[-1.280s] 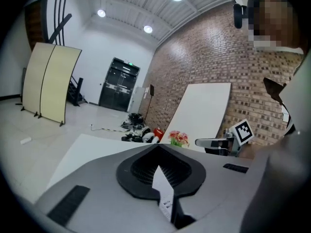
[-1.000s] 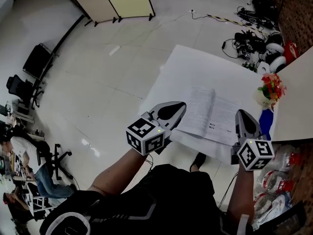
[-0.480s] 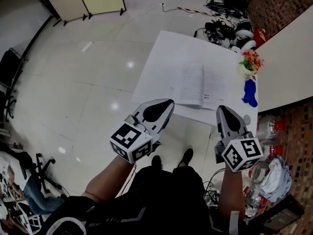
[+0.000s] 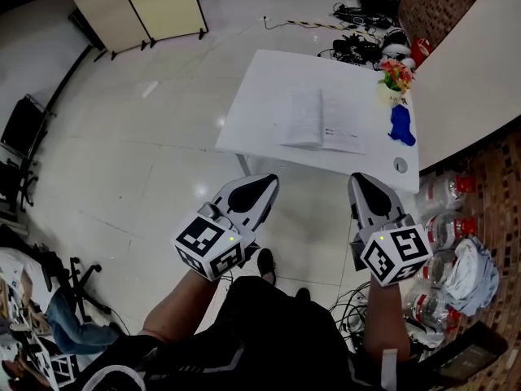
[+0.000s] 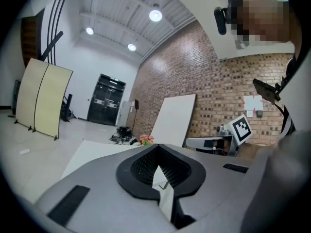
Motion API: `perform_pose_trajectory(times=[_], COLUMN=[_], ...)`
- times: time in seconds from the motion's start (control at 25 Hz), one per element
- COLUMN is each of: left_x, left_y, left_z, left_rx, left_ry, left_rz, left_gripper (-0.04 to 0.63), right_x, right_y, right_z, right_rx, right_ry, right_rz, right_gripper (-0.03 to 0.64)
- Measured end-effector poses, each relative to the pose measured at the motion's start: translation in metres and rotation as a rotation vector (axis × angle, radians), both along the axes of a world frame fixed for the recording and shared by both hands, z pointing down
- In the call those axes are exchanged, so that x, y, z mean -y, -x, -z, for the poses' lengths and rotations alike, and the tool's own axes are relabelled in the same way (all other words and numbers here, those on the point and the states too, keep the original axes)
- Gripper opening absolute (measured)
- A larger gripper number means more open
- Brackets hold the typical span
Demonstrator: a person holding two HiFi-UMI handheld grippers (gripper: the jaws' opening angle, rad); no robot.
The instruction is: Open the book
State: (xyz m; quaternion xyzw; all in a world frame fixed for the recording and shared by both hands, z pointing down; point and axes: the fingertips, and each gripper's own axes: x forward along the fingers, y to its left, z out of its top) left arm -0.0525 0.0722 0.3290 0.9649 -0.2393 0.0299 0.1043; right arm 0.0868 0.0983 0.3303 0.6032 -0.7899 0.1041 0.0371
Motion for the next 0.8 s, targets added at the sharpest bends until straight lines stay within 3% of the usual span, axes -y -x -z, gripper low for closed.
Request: perform_pose_trajectory(times=[0.2,0.36,0.8], left_x=[-0.081,-0.127,-0.187], left_y=[-0.007,0.009,0.133], left_z=[-0.002,0.001,0.023], left_rx=[0.009,0.031,0.009], left_ry=[0.001,-0.005,-0.079], left_rz=[0.032,0.035,-0.005], left_gripper=[-0.003,-0.003,-0.003], right_x=[-0.074,-0.114,-0.173], right_y=[-0.002,0.013,0.133], right_z=[-0.007,-0.008,0.016], right_rx=[0.002,0.019,0.022], right_ry=[0.014,0.024,-0.039], right_rz=[0.043,0.052,-0.019], right_gripper=[0.009,0.009,0.008])
